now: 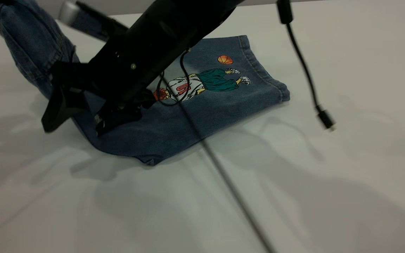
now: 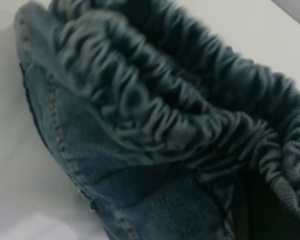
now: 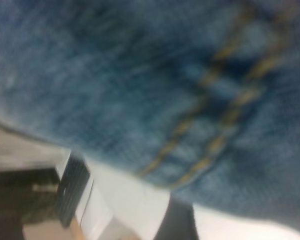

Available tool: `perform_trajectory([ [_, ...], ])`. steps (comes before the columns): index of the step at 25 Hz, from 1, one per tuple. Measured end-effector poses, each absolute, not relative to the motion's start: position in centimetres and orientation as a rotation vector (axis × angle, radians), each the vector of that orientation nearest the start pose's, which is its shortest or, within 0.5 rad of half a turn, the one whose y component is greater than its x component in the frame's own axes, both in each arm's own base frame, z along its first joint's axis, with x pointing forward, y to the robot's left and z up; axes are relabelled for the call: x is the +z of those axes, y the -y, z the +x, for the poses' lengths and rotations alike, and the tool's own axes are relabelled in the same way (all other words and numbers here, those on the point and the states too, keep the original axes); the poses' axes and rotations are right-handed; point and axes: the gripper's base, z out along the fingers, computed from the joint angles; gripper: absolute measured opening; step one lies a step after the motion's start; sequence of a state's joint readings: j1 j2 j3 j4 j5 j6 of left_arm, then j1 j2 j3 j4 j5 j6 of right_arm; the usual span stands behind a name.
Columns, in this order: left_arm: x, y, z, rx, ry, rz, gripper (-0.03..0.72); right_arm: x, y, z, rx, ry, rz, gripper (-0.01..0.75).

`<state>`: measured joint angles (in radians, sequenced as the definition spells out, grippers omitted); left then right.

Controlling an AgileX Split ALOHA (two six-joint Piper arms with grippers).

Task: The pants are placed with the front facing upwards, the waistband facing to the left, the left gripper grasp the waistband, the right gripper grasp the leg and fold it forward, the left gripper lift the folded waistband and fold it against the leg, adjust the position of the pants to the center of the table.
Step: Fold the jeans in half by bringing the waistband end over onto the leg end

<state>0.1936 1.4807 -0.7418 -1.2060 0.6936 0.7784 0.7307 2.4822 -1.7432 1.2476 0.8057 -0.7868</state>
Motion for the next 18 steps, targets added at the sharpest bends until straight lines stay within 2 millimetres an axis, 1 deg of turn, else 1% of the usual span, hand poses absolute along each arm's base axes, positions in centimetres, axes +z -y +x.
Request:
perform_trajectory([
  [2, 21.3, 0.0, 27.3, -0.829, -2.428, -0.359, 0.113, 7.5, -37.5, 32.9, 1.331, -2.58, -0.883, 0.526],
  [4, 21.2, -0.1, 27.3, -0.812, -2.441, -0.339, 0.113, 7.7, -36.8, 33.2, 1.343, -2.591, -0.925, 0.526],
  [8, 21.1, -0.1, 27.3, -0.803, -2.443, -0.338, 0.113, 8.1, -35.3, 34.1, 1.357, -2.602, -0.953, 0.526],
  [12, 21.1, 0.0, 27.2, -0.814, -2.448, -0.33, 0.113, 9.1, -33.8, 35.4, 1.331, -2.584, -0.939, 0.526],
  [14, 21.2, 0.2, 27.1, -0.838, -2.456, -0.315, 0.113, 9.3, -32.9, 36.4, 1.269, -2.578, -0.941, 0.526],
  [16, 21.2, 0.4, 27.0, -0.864, -2.464, -0.284, 0.113, 9.0, -32.1, 37.3, 1.182, -2.589, -0.901, 0.526],
  [18, 21.3, 0.6, 26.9, -0.894, -2.464, -0.271, 0.113, 8.6, -31.7, 37.9, 1.088, -2.611, -0.871, 0.526],
])
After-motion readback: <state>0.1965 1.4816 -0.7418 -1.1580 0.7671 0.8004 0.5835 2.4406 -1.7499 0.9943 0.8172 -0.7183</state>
